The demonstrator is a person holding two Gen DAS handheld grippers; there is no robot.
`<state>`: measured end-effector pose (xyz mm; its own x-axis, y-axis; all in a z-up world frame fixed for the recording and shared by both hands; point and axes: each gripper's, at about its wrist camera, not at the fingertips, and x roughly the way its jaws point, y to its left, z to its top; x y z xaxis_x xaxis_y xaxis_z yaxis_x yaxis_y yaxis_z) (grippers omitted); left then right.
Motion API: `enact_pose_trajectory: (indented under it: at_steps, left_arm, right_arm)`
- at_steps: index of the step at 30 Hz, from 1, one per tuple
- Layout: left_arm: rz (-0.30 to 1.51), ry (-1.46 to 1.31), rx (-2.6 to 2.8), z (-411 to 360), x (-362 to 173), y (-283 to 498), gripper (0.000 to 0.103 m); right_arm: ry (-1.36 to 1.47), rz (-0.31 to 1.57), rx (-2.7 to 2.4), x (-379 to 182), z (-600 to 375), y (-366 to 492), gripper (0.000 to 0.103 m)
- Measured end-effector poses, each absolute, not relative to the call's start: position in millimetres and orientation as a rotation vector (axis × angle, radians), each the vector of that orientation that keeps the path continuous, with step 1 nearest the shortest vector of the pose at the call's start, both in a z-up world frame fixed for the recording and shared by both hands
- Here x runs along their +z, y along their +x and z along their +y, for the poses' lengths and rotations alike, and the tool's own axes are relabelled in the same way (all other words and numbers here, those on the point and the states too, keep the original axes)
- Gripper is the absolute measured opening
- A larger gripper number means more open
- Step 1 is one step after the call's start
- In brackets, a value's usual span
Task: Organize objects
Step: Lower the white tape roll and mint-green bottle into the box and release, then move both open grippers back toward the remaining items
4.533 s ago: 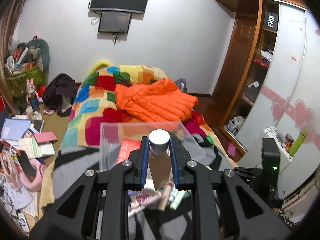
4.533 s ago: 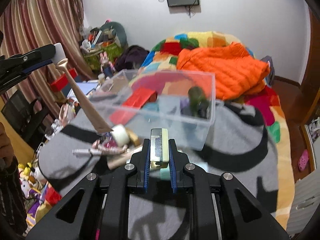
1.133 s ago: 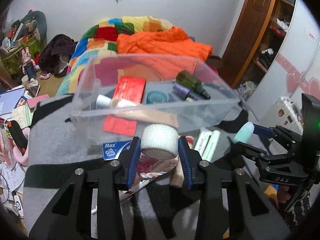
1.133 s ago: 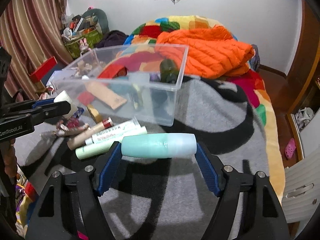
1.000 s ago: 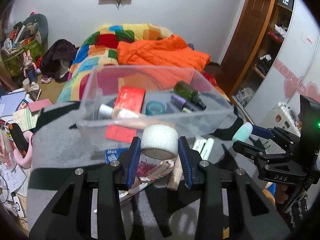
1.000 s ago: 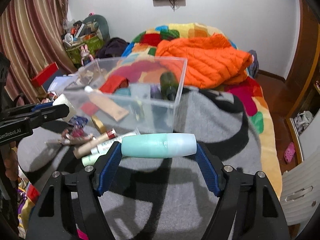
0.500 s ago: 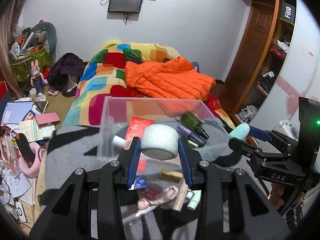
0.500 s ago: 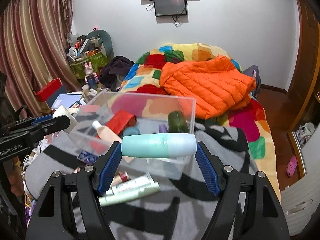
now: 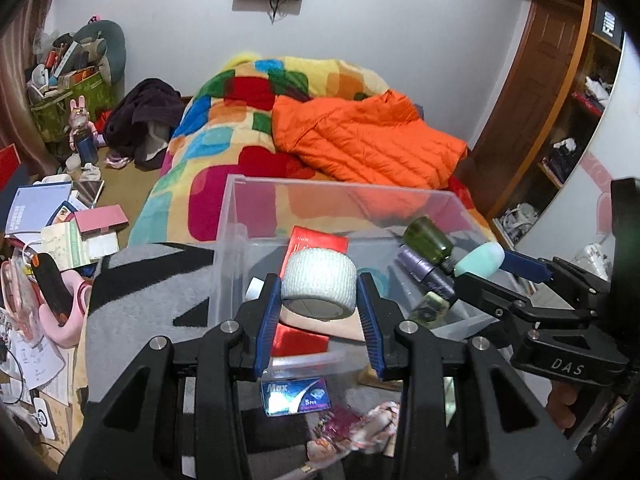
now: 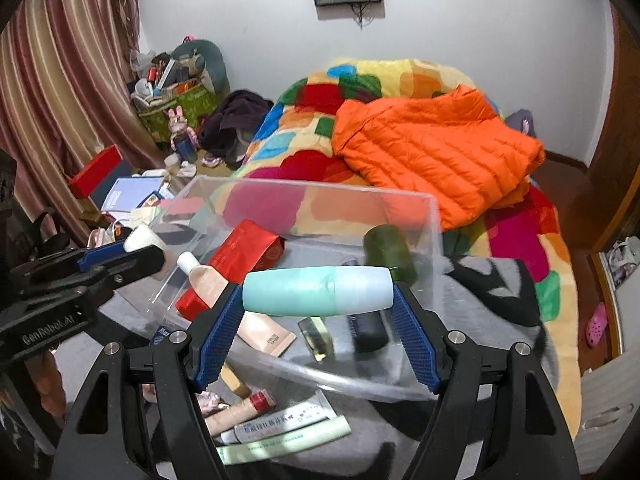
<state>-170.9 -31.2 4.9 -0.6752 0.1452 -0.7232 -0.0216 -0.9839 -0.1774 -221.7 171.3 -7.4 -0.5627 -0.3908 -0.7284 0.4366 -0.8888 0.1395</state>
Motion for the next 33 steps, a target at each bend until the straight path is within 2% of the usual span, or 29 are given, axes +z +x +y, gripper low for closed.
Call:
enact_pose_trajectory:
  at_steps: [13, 15, 17, 23, 33]
  left_arm:
    - [-0.211, -1.272, 2.707, -18, -8, -179, 0.038]
    - [-0.205, -1.263, 2.708, -18, -5, -175, 0.039]
    - [-0.194, -1.251, 2.715, -17, -2, -170, 0.046]
    - [-0.183, -1.209, 2.736, -20, 10, -149, 0.056]
    - [-0.126, -1.287, 2.697, -32, -13, -99, 0.058]
  right_arm:
    - [1.218, 0.112, -2.392, -30, 163, -235, 0.071]
    - [1.219, 0.105, -2.38, -29, 165, -233, 0.071]
    - [1.214, 0.105, -2.373, -28, 167, -231, 0.072]
    - [1.159, 0.152, -2.404, -16, 172, -213, 0.074]
    - [1.089, 0.117, -2.421, -3, 196, -168, 0.081]
